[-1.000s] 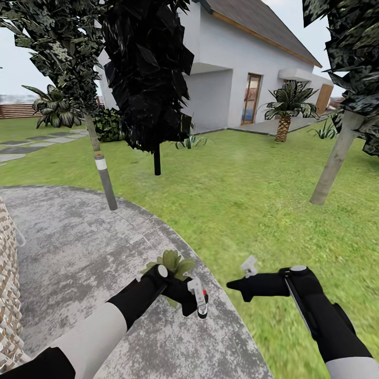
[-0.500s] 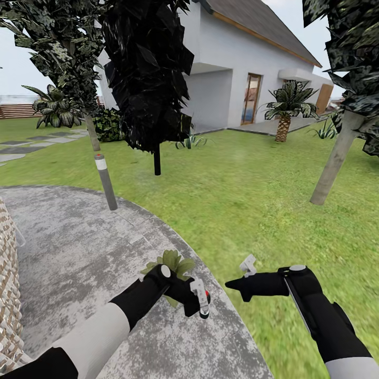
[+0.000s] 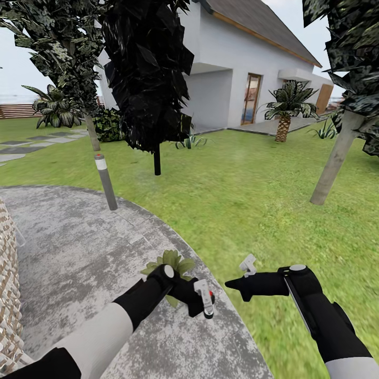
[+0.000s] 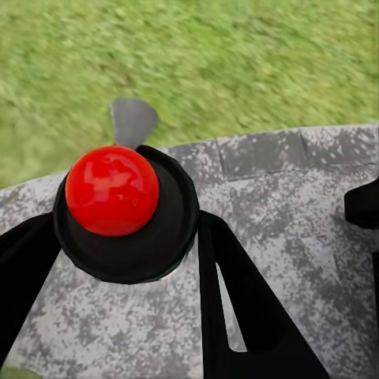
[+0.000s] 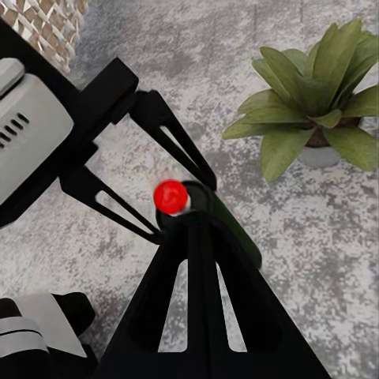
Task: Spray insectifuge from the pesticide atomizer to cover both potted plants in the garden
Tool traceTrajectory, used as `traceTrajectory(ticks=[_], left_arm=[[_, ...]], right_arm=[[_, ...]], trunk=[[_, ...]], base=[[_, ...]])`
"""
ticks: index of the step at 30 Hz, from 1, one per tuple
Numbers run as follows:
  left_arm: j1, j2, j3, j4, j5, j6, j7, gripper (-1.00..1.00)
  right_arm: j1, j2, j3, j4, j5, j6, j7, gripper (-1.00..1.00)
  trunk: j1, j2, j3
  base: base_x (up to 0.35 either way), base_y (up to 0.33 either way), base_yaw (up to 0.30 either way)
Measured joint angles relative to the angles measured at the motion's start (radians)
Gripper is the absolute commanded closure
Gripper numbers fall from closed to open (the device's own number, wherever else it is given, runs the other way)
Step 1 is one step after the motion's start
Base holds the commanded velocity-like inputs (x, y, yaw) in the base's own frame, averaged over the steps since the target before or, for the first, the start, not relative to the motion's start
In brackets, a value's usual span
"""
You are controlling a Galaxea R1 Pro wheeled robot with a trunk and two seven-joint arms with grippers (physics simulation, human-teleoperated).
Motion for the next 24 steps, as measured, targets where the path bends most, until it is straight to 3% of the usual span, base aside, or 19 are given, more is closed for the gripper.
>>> traceTrajectory(ticks=[6,24], left_arm=[[0.000,-0.015,0.001,-0.002,0.000,0.000,0.000,1.00],[0.000,-0.024,0.003,-0.007,0.001,-0.001,0.000,1.00]], right_arm=[[0.000,0.000,0.000,0.000,0.000,0.000,0.000,1.00],[0.000,0.000,0.001,0.000,0.000,0.000,0.000,1.00]], trunk=[[0.000,0.000,0.000],[0.000,0.000,0.000]], base=[[0.000,0.000,0.000],[0.000,0.000,0.000]])
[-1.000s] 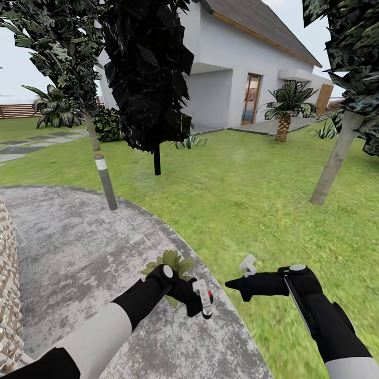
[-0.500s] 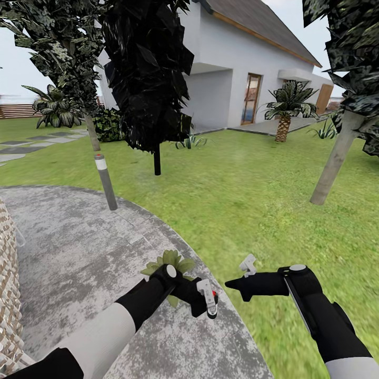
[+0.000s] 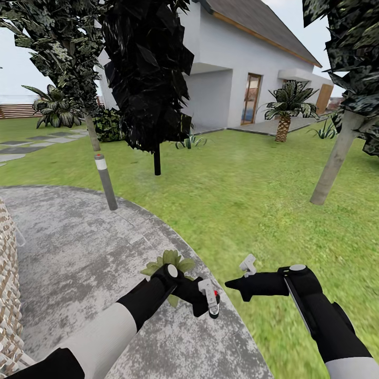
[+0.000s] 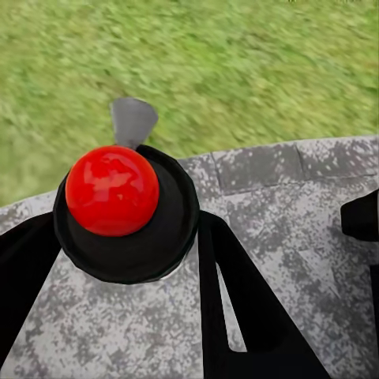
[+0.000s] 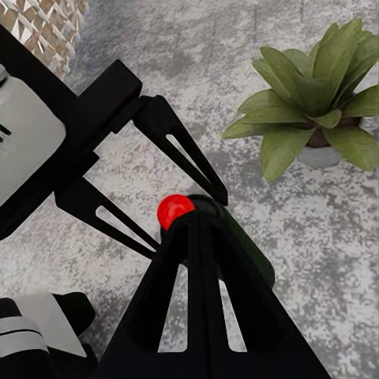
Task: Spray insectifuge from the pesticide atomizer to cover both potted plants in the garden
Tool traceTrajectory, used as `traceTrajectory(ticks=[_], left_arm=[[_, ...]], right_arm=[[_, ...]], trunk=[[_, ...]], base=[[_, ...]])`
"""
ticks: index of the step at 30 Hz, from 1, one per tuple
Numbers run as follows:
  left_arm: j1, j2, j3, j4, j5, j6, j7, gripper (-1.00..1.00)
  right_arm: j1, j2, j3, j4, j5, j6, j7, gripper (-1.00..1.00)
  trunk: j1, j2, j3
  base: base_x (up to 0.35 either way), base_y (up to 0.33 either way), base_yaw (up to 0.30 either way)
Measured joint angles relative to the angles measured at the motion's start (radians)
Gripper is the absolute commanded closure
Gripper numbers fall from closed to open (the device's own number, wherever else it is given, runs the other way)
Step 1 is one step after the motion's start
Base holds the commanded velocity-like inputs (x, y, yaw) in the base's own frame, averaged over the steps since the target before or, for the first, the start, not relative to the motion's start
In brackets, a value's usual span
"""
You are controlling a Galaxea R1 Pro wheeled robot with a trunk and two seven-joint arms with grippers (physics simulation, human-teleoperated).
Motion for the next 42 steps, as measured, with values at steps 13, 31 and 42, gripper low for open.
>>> traceTrajectory(ticks=[13,31,42], left_arm=[[0.000,-0.007,0.000,-0.034,0.001,0.004,0.000,1.00],[0.000,-0.018,0.000,-0.037,0.002,0.004,0.000,1.00],[0.000,-0.018,0.000,-0.037,0.002,0.004,0.000,1.00]], right_arm=[[0.000,0.000,0.000,0.000,0.000,0.000,0.000,1.00],[0.000,0.000,0.000,0.000,0.000,0.000,0.000,1.00],[0.000,0.000,0.000,0.000,0.000,-0.002,0.000,1.00]], trunk=[[0.000,0.000,0.000],[0.000,0.000,0.000],[0.000,0.000,0.000]], base=[[0.000,0.000,0.000],[0.000,0.000,0.000],[0.000,0.000,0.000]])
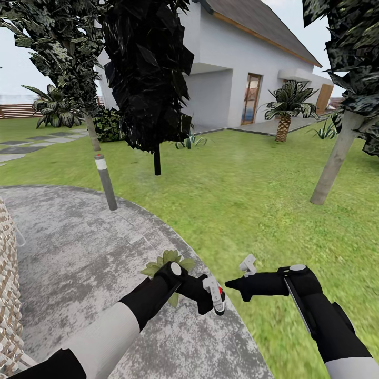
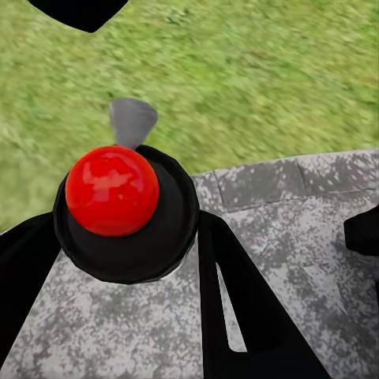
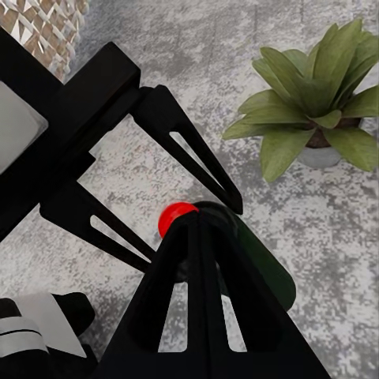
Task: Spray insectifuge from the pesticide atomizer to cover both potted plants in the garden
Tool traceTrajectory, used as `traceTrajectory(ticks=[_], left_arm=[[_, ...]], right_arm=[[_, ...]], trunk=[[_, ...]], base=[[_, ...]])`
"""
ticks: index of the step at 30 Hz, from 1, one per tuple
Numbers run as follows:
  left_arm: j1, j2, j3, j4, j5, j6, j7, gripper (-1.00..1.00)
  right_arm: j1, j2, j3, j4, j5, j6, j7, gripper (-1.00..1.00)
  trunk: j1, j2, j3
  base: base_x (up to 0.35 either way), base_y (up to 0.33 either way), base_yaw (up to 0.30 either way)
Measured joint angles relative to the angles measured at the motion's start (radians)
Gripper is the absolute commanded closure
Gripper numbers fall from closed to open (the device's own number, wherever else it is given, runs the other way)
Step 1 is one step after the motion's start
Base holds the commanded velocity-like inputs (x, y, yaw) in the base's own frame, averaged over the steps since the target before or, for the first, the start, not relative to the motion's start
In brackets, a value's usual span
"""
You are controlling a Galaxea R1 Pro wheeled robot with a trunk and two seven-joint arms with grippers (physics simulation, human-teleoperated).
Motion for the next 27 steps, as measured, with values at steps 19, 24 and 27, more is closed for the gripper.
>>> traceTrajectory(ticks=[19,24,27], left_arm=[[0.000,0.000,0.000,-0.027,0.000,0.002,0.000,1.00],[0.000,0.000,0.001,-0.027,0.000,0.002,0.000,1.00],[0.000,0.000,0.001,-0.028,0.000,0.002,0.000,1.00]], right_arm=[[0.000,0.000,0.001,0.000,0.000,0.000,0.000,1.00],[0.000,0.000,0.002,0.000,0.000,0.000,0.000,1.00],[0.000,0.000,0.002,0.000,0.000,0.000,0.000,1.00]], trunk=[[0.000,0.000,0.000],[0.000,0.000,0.000],[0.000,0.000,0.000]], base=[[0.000,0.000,0.000],[0.000,0.000,0.000],[0.000,0.000,0.000]])
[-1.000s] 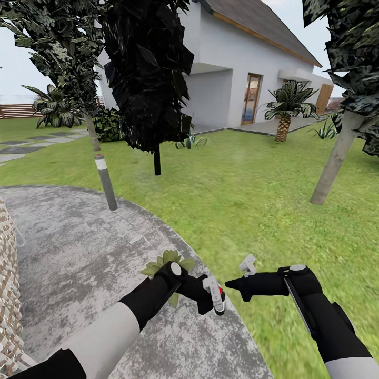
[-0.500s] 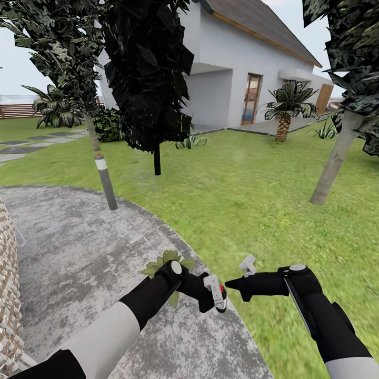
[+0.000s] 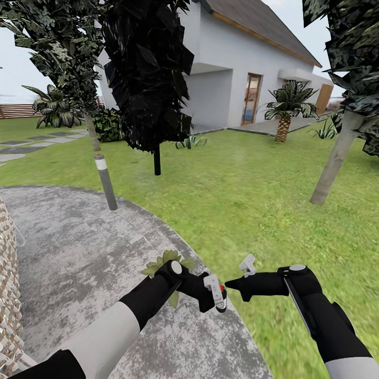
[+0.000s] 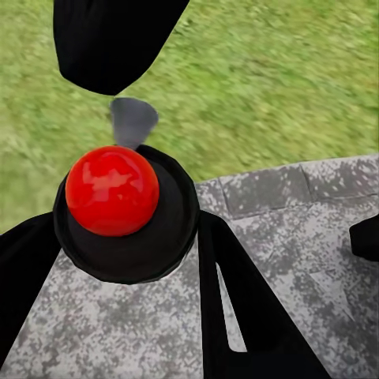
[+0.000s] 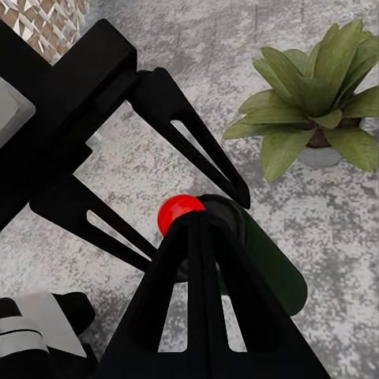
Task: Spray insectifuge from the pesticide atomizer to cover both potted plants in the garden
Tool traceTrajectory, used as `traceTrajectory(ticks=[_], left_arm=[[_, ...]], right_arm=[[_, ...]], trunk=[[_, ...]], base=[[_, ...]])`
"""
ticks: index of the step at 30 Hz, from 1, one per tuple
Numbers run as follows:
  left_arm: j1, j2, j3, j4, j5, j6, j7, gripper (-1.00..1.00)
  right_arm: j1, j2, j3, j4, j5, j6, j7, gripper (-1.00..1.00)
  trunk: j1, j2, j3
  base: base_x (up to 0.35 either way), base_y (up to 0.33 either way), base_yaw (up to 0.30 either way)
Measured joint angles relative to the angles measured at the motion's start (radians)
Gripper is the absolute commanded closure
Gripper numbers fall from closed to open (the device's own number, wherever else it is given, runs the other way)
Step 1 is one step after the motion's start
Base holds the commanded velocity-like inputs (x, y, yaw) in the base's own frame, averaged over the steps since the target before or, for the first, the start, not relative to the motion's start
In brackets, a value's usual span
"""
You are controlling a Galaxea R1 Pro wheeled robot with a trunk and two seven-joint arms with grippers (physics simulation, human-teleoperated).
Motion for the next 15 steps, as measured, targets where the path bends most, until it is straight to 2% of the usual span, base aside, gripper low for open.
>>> traceTrajectory(ticks=[15], left_arm=[[0.000,0.000,-0.001,0.000,0.000,0.000,0.001,1.00]], right_arm=[[0.000,0.000,0.002,0.000,0.000,0.000,0.000,1.00]], trunk=[[0.000,0.000,0.000]], base=[[0.000,0.000,0.000]])
